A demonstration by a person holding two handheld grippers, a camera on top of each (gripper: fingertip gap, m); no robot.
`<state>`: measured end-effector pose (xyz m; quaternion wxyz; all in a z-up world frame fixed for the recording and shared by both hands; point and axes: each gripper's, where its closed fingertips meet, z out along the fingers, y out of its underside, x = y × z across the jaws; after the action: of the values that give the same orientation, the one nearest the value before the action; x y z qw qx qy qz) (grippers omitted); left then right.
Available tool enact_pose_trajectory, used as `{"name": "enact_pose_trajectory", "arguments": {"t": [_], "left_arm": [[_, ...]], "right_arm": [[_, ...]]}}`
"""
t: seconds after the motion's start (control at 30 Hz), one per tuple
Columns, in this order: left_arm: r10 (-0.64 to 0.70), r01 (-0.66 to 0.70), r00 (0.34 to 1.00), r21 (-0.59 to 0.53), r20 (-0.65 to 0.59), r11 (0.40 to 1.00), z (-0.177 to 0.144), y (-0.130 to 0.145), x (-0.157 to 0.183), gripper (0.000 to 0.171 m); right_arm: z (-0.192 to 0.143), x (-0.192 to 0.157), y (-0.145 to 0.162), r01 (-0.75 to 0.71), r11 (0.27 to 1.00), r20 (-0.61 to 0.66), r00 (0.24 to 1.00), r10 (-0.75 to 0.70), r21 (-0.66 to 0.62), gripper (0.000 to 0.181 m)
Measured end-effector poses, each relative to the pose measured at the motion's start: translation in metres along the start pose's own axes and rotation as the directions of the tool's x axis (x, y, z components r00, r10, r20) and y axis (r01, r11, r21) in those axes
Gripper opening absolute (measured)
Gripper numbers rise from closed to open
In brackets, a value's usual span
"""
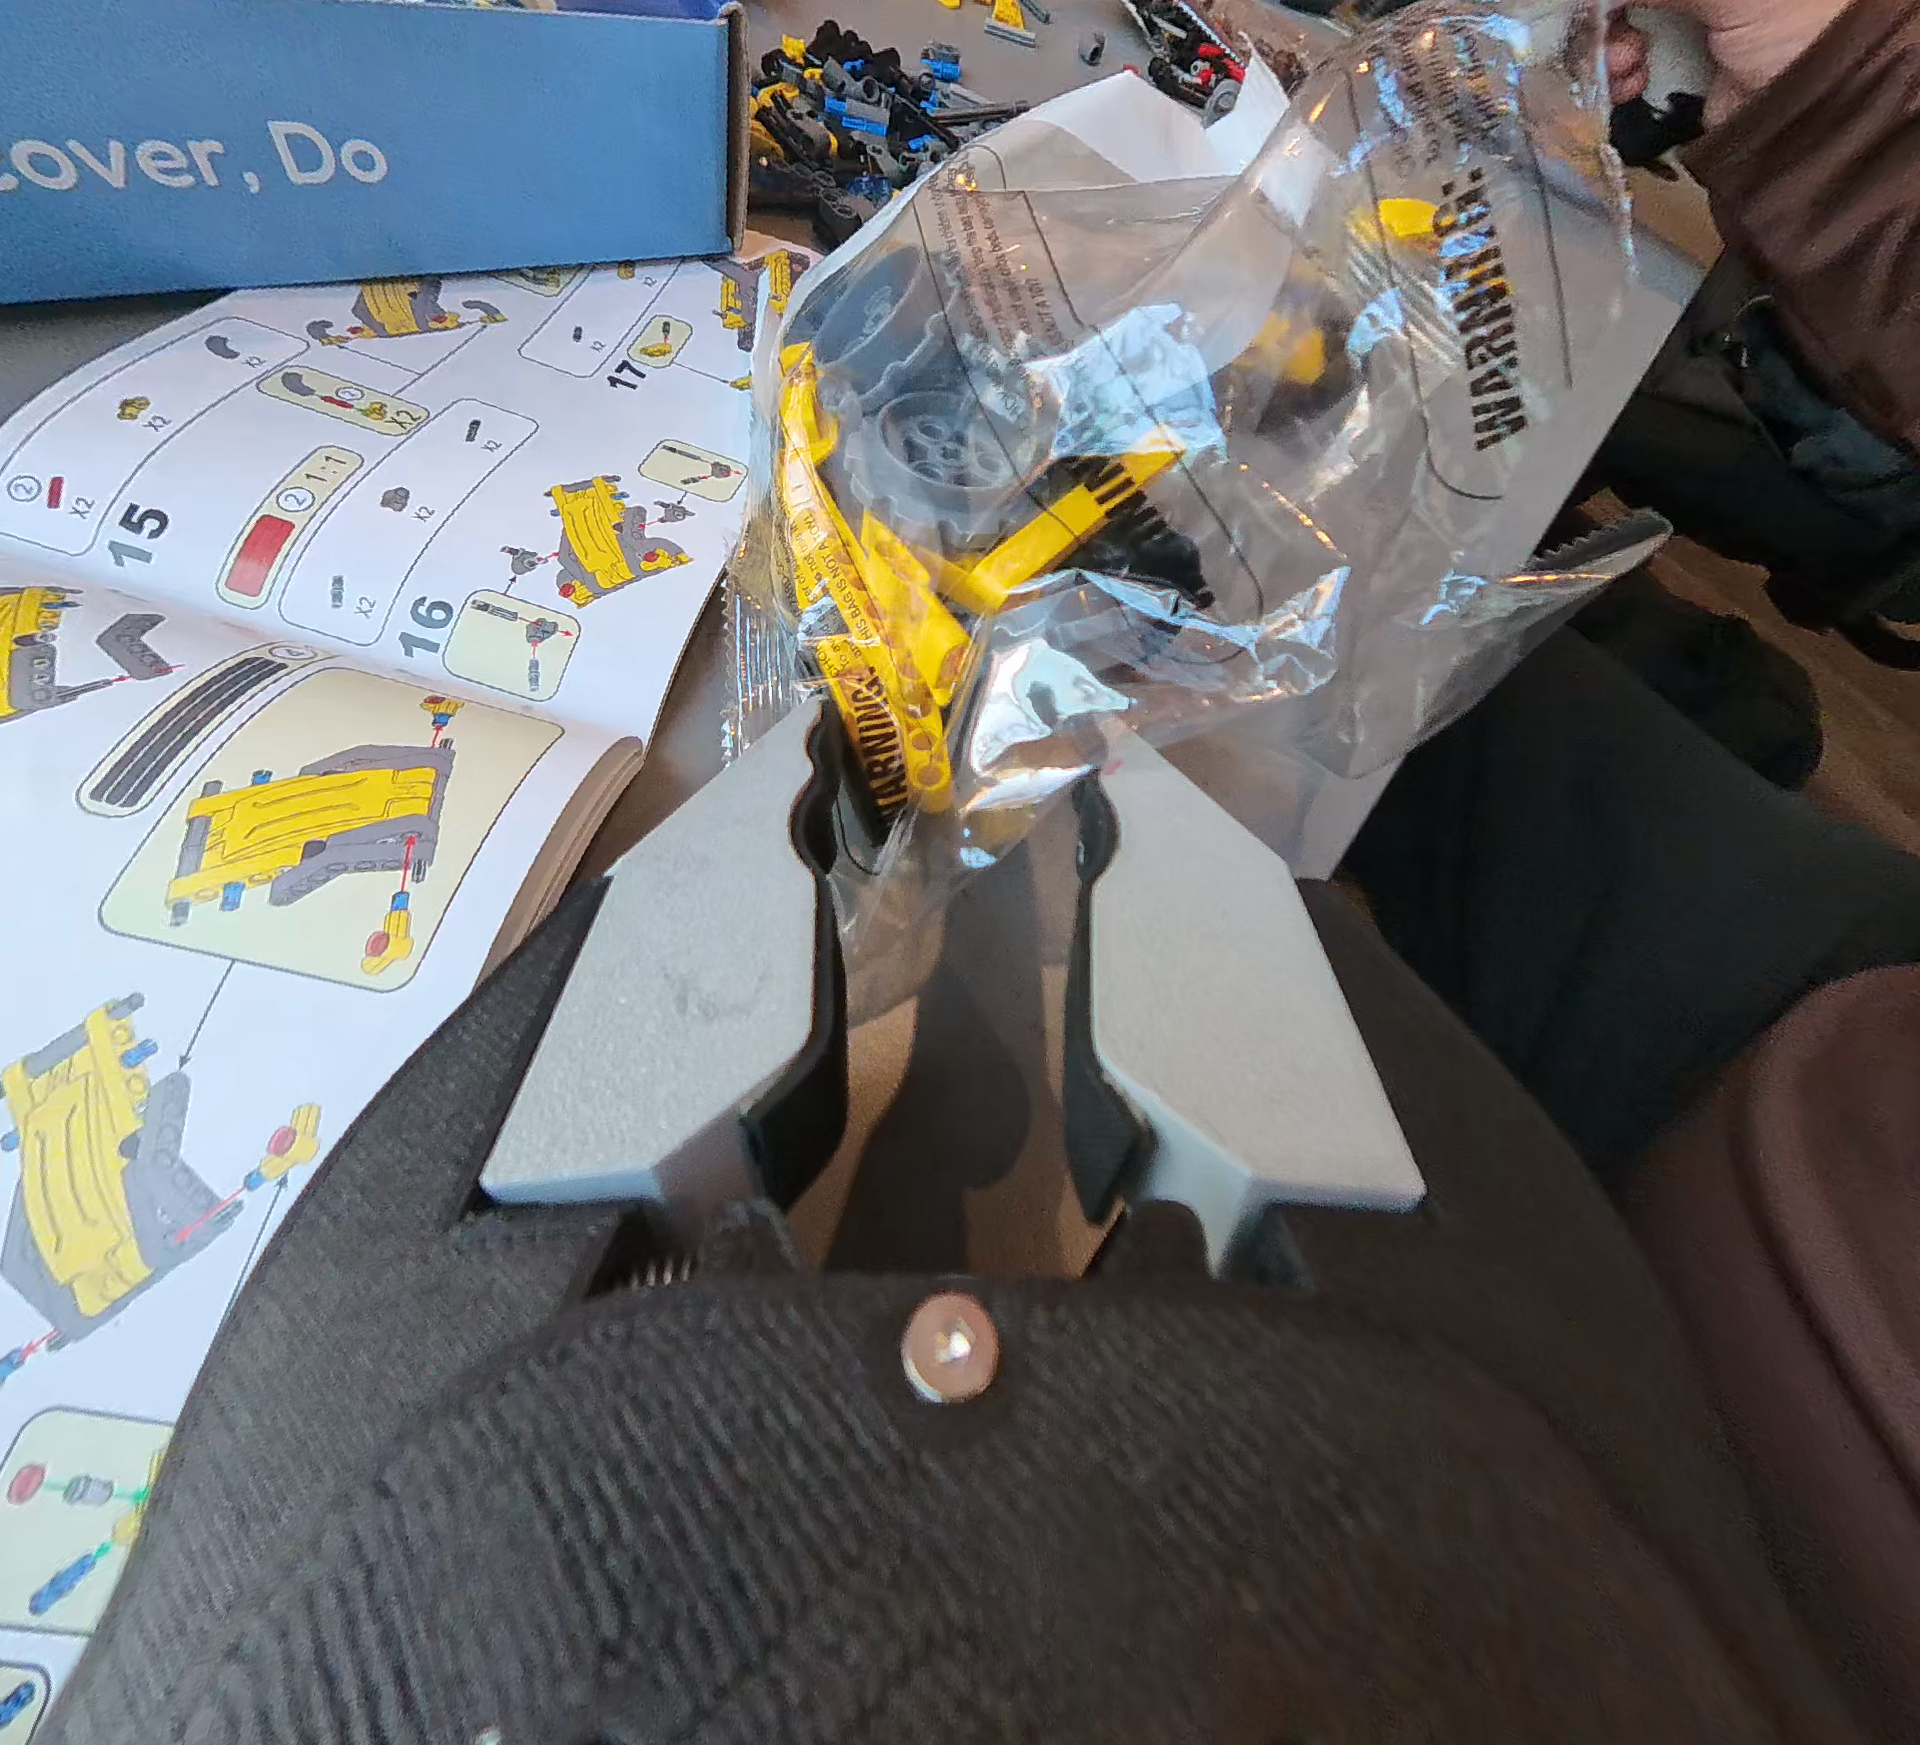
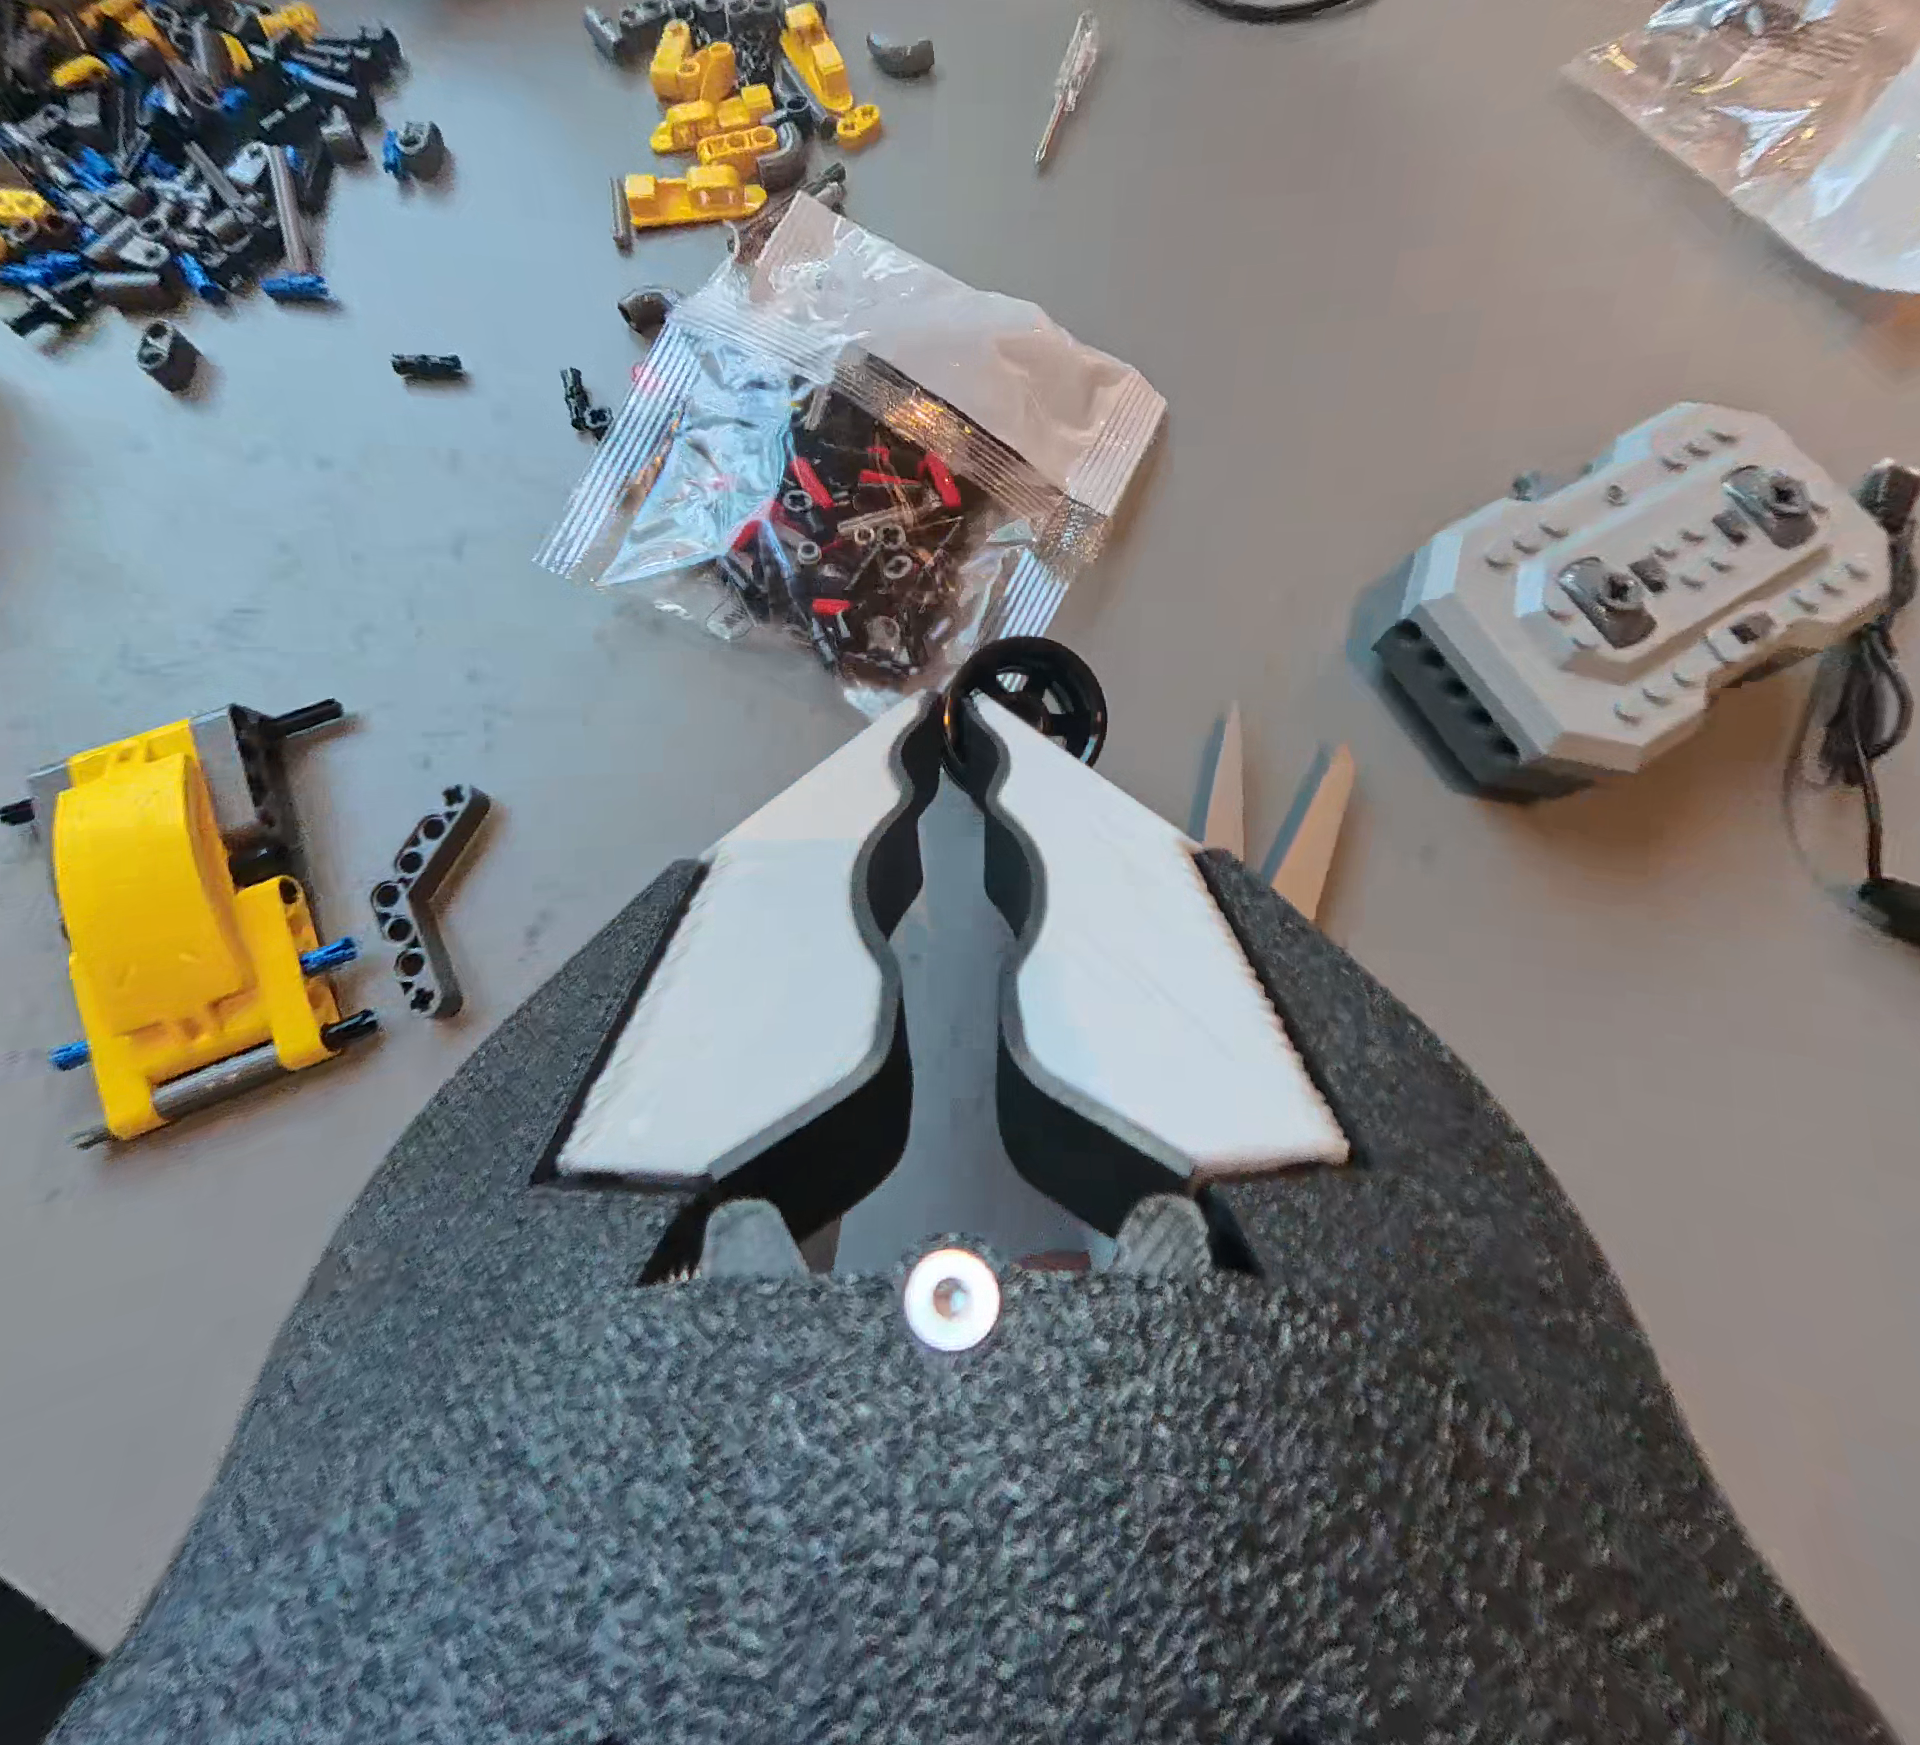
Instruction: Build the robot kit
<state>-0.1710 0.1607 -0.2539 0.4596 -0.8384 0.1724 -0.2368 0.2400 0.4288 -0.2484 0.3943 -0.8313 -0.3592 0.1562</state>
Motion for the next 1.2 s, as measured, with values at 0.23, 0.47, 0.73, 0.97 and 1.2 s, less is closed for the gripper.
{"name": "enact_pose_trajectory", "arguments": {"t": [0.23, 0.47, 0.73, 0.97, 1.2], "left_arm": [[-0.005, 0.005, 1.0, 0.017, 0.014, 1.0, -0.001, -0.002, -0.002, 0.04], [0.021, -0.022, 1.0, 0.049, 0.014, 0.999, -0.004, -0.005, 0.0, 0.039], [0.028, -0.03, 0.999, 0.067, 0.029, 0.997, -0.006, -0.007, -0.001, 0.039], [0.046, -0.049, 0.998, 0.081, 0.033, 0.996, -0.007, -0.008, 0.001, 0.037], [0.044, -0.046, 0.999, 0.089, 0.029, 0.995, -0.008, -0.008, 0.001, 0.036]], "right_arm": [[0.022, 0.006, 0.017, 0.046, 0.974, 0.035, 0.999, -0.039, -0.221, 0.008], [0.008, 0.003, -0.013, 0.048, 0.98, 0.099, 0.995, -0.029, -0.195, 0.043], [0.036, -0.028, -0.017, 0.281, 0.909, 0.271, 0.942, -0.199, -0.308, 0.056], [0.036, -0.01, 0.0, 0.265, 0.9, 0.189, 0.959, -0.21, -0.345, 0.059], [0.013, -0.004, 0.002, 0.102, 0.92, 0.331, 0.943, 0.033, -0.38, 0.052]]}}
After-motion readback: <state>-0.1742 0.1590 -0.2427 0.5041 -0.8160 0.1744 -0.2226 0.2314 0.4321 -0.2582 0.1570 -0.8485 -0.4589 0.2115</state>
